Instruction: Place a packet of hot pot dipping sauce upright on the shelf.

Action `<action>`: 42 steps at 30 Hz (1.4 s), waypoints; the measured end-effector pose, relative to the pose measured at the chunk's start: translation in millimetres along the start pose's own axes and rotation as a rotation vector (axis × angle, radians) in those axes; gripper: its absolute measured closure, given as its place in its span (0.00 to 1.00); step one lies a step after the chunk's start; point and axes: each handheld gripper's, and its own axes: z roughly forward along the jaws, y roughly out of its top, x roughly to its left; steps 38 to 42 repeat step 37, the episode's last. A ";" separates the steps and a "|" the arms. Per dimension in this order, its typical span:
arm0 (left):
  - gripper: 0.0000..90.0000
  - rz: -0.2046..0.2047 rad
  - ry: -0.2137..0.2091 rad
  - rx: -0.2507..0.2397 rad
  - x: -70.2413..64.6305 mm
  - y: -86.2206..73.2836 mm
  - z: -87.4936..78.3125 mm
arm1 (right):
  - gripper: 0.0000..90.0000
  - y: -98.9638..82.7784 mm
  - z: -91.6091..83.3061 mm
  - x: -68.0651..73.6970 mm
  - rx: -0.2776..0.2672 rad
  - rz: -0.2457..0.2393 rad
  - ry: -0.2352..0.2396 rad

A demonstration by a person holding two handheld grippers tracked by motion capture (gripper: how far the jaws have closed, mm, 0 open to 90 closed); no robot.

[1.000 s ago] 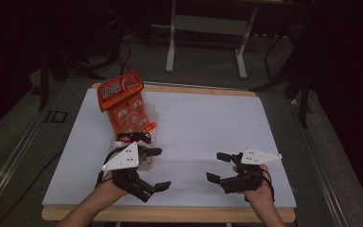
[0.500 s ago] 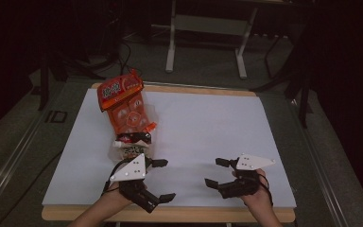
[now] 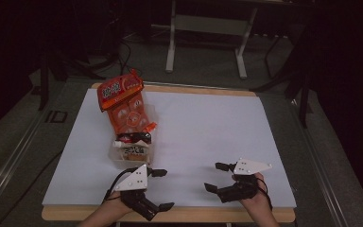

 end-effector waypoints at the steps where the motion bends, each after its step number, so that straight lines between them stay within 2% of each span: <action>1: 0.04 0.002 0.000 0.009 -0.1 -1.9 0.2 | 0.16 -1.2 0.4 0.5 0.003 0.001 -0.001; 9: 0.04 -0.013 -0.006 0.018 -2.1 -12.9 -1.1 | 0.16 -8.2 0.8 0.8 0.018 0.009 -0.014; 10: 0.04 -0.011 0.002 0.033 -2.8 -16.0 -1.7 | 0.16 -10.4 0.1 0.8 0.020 0.013 -0.018; 14: 0.04 -0.004 0.020 0.045 -3.5 -21.1 -3.6 | 0.16 -12.7 -1.1 0.8 0.020 0.021 -0.018; 20: 0.04 -0.021 0.037 0.047 -3.7 -31.4 -8.2 | 0.16 -18.4 -7.5 -1.8 0.010 0.040 -0.035; 26: 0.04 -0.015 0.060 0.054 -4.7 -37.8 -12.2 | 0.16 -21.0 -8.3 -5.7 0.017 0.031 -0.055; 31: 0.04 0.017 0.080 0.065 -7.2 -39.8 -10.1 | 0.16 -21.2 -6.8 -4.0 0.036 0.007 -0.062; 33: 0.04 0.029 0.078 0.076 -7.9 -40.5 -6.9 | 0.16 -20.8 -6.3 -3.1 0.038 0.002 -0.059; 42: 0.04 0.028 0.072 0.072 -8.1 -40.6 -5.8 | 0.16 -22.9 -5.9 -3.7 0.041 -0.001 -0.067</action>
